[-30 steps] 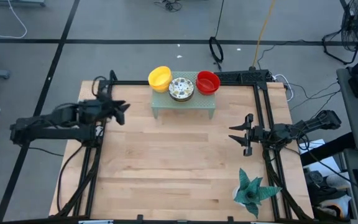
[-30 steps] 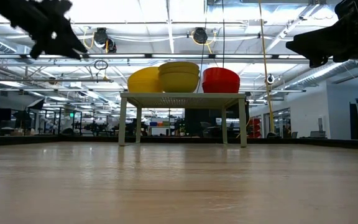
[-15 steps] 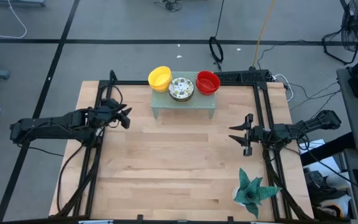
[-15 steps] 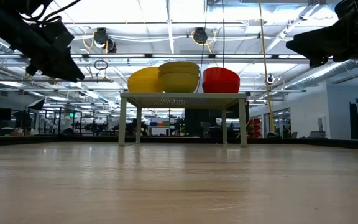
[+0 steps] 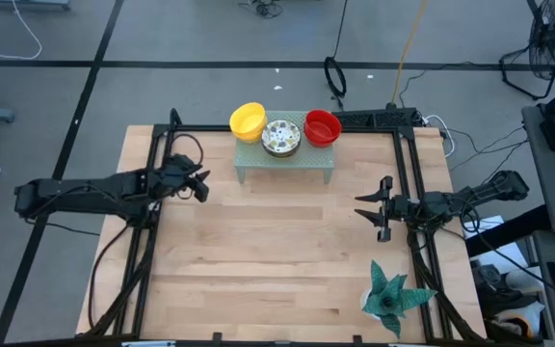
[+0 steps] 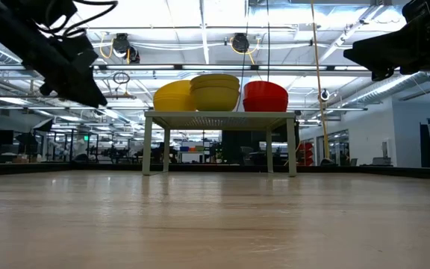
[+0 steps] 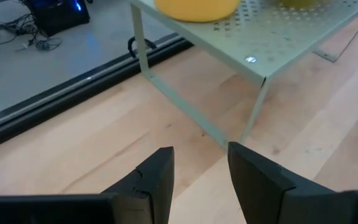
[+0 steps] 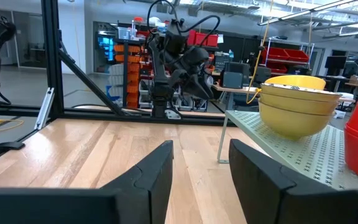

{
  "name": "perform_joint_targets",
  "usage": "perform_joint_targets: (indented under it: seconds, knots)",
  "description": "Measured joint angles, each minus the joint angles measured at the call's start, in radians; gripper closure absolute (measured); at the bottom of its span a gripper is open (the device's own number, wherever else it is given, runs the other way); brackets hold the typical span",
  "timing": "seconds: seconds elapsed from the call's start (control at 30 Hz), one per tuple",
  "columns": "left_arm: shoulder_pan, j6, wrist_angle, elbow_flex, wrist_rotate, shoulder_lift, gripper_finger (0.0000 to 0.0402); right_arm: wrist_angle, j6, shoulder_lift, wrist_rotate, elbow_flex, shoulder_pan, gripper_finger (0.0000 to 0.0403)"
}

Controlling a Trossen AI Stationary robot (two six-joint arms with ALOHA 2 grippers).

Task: Pick & Place Mini bowls
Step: Return to Home Position

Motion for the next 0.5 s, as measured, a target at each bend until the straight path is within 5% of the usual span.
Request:
perform_joint_targets:
  seconds: [0.33,0.5]
  knots:
    - [-0.001,0.026,0.147,-0.020,0.042,0.080,0.0249,0.000,0.000,0.000,0.000,0.000,0.000,0.0259]
    - [-0.002,0.187,0.491,-0.180,0.042,0.041,0.0249,0.000,0.000,0.000,0.000,0.000,0.000,0.0259]
